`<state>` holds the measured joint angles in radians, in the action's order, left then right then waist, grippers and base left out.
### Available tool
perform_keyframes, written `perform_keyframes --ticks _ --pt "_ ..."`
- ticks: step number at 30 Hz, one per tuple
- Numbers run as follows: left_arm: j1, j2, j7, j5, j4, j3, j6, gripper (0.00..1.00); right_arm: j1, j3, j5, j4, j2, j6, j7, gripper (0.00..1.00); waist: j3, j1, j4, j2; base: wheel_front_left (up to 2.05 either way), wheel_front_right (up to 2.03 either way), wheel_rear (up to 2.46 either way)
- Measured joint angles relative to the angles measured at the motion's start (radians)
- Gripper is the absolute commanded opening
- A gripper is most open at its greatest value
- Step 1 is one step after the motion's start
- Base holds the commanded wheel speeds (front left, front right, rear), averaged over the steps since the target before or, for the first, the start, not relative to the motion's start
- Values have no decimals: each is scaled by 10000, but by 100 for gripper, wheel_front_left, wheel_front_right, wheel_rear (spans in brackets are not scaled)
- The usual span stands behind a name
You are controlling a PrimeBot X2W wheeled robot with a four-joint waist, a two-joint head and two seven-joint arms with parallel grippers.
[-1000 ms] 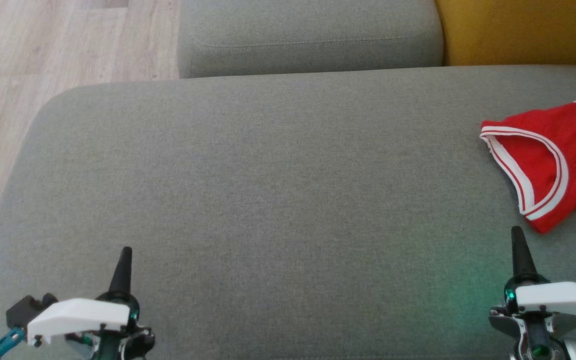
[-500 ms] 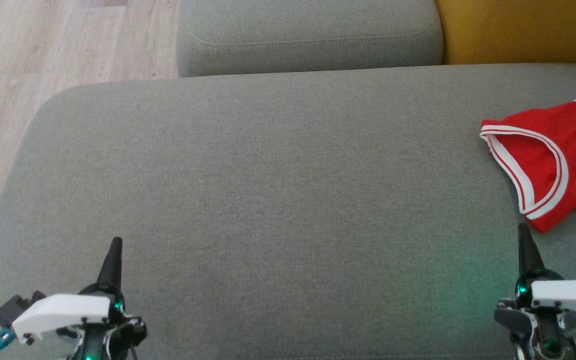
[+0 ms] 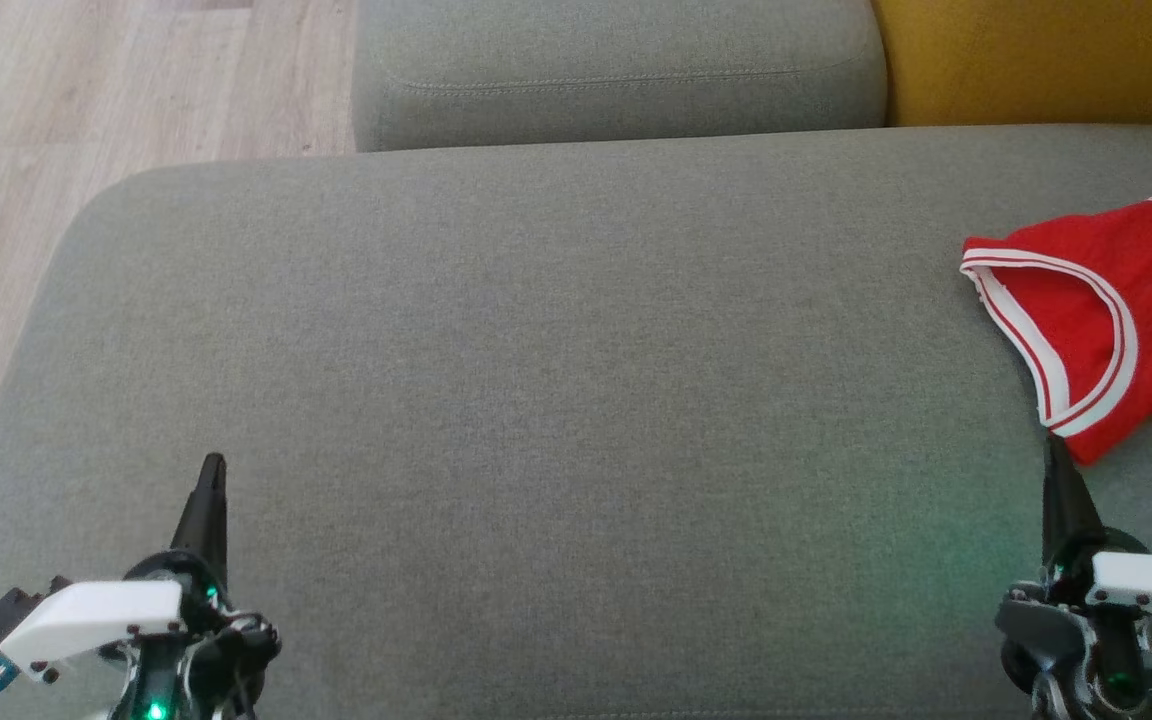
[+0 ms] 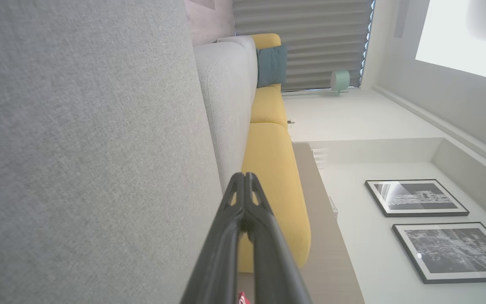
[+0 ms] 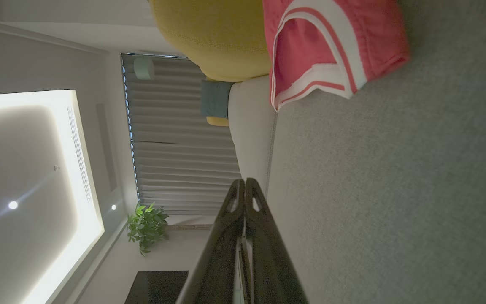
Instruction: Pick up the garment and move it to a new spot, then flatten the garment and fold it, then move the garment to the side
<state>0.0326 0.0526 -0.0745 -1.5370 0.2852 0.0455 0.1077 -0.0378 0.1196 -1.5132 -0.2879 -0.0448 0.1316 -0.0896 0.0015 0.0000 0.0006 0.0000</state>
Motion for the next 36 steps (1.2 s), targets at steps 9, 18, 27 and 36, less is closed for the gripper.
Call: perform_keyframes --ticks 9,18,27,36 --pt "209 -6 -209 -809 -46 107 159 0 -192 140 -886 61 0 0 -174 0 17 0 -6 0 0 0 0" --pt "209 -8 -209 -811 -44 217 159 0 -192 142 -886 61 0 0 -174 0 17 0 -6 0 0 0 0" --pt "209 -13 -219 -809 -44 244 159 0 -192 144 -886 61 0 0 -174 0 17 0 -6 0 0 0 0" --pt "209 -19 -221 -809 -44 257 159 0 -192 146 -886 61 0 0 -174 0 17 0 -6 0 0 0 0"
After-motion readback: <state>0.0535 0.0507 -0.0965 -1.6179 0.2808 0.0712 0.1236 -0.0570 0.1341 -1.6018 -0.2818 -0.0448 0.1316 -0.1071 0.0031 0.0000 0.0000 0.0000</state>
